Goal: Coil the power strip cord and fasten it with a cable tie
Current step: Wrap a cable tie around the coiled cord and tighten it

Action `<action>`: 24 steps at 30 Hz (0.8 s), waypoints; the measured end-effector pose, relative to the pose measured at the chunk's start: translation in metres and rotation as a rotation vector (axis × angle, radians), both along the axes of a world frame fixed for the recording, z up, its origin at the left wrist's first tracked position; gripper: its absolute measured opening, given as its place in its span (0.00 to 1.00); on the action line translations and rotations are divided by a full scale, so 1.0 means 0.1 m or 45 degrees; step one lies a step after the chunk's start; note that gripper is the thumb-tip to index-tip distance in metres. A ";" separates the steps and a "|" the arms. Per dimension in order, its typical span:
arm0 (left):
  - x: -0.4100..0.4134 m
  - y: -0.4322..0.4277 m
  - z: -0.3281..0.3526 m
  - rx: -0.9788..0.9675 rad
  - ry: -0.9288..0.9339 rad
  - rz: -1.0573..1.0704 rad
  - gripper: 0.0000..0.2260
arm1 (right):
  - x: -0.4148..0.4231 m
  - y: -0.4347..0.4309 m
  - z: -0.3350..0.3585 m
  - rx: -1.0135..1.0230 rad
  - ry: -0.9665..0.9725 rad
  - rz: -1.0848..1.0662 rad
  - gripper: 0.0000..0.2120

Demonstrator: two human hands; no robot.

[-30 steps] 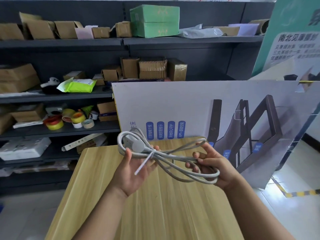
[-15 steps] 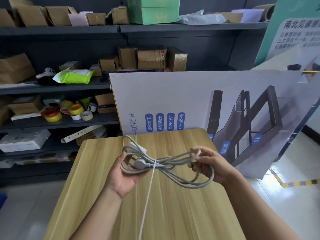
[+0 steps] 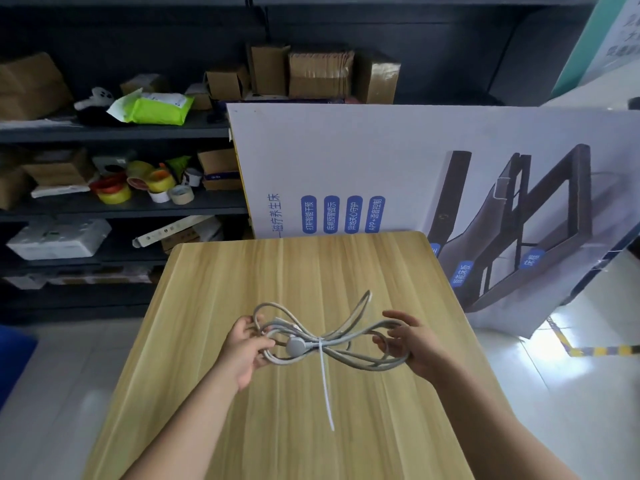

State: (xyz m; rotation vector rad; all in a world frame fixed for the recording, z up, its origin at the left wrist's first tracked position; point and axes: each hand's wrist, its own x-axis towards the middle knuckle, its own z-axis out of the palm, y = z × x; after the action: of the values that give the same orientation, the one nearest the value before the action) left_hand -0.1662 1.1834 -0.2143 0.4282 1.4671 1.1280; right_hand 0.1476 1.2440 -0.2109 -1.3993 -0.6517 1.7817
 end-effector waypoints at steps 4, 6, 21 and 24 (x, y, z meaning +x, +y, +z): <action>0.00 -0.18 -0.55 -0.182 0.128 0.002 0.21 | -0.08 -0.13 -0.52 -0.108 -0.125 -0.017 0.17; 0.01 -0.24 -0.79 -0.228 0.175 0.013 0.20 | -0.09 -0.20 -0.77 -0.173 -0.156 -0.032 0.17; 0.16 -0.51 -1.96 -0.403 0.402 0.031 0.20 | 0.01 -0.44 -1.93 -0.381 -0.281 -0.080 0.15; 0.17 -0.55 -1.92 -0.439 0.414 -0.020 0.24 | 0.01 -0.44 -1.96 -0.383 -0.340 -0.073 0.13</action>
State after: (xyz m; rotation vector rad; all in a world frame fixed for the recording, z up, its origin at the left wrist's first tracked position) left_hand -0.1495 1.1280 -0.4061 0.3905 1.8995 0.7940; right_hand 0.1487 1.2004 -0.4070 -1.8628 -0.4858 1.7141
